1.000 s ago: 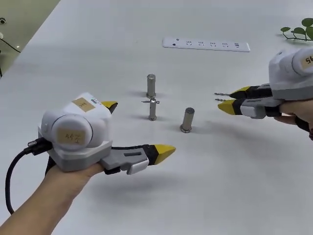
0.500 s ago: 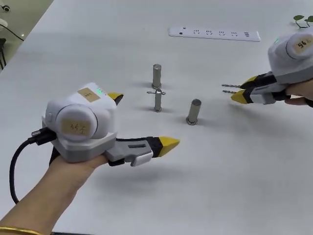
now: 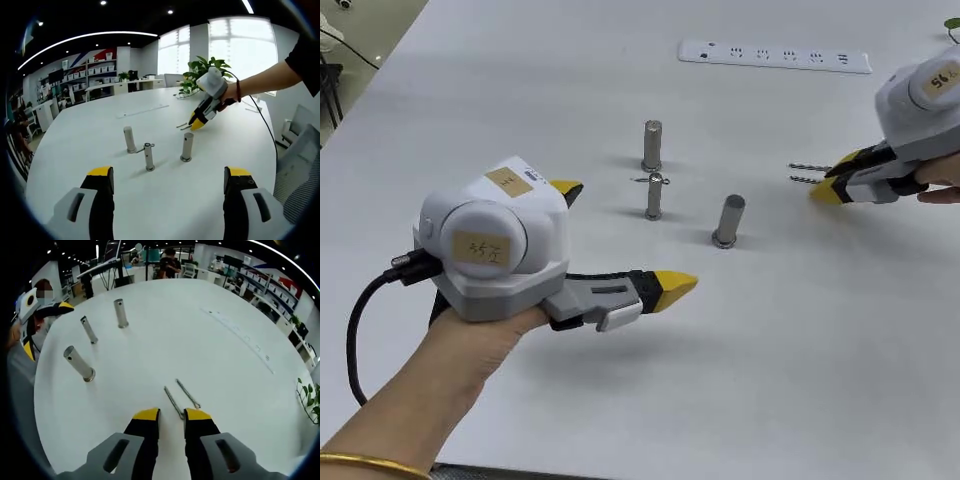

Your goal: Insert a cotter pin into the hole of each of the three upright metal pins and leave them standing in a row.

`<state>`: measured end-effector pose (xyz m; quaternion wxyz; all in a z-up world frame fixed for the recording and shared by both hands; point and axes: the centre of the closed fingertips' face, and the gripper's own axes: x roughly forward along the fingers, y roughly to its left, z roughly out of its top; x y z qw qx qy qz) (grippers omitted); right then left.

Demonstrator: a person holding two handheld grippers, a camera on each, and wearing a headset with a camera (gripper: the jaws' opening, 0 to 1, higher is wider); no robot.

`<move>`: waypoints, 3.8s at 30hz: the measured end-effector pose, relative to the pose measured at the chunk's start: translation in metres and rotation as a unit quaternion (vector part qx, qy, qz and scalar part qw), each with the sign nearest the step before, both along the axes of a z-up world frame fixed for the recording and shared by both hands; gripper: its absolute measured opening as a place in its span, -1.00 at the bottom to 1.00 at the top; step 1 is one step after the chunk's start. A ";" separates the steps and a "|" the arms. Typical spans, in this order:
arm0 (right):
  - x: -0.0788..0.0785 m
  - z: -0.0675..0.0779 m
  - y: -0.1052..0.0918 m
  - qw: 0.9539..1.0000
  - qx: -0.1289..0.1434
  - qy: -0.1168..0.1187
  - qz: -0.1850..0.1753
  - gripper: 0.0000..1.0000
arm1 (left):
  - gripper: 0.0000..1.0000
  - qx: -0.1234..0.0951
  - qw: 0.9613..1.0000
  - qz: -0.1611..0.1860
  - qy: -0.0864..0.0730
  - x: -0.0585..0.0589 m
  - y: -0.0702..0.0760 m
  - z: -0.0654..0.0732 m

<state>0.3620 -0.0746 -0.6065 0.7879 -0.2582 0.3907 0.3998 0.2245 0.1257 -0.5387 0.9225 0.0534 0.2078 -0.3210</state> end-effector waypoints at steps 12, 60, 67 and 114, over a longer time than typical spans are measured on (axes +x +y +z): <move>0.000 -0.002 0.001 1.000 -0.007 0.013 0.010 -1.00 | 0.78 0.001 1.000 -0.001 -0.001 0.000 0.001 0.000; -0.058 0.049 0.045 0.990 0.008 -0.057 0.131 -1.00 | 0.23 -0.061 0.997 -0.040 0.036 -0.004 -0.031 0.019; -0.087 0.061 0.059 0.985 0.017 -0.067 0.161 -1.00 | 0.01 -0.073 0.995 -0.055 0.051 -0.009 -0.040 0.022; -0.165 0.077 0.137 0.918 0.013 -0.140 0.372 -1.00 | -0.85 -0.117 0.979 -0.077 0.147 -0.027 -0.064 0.019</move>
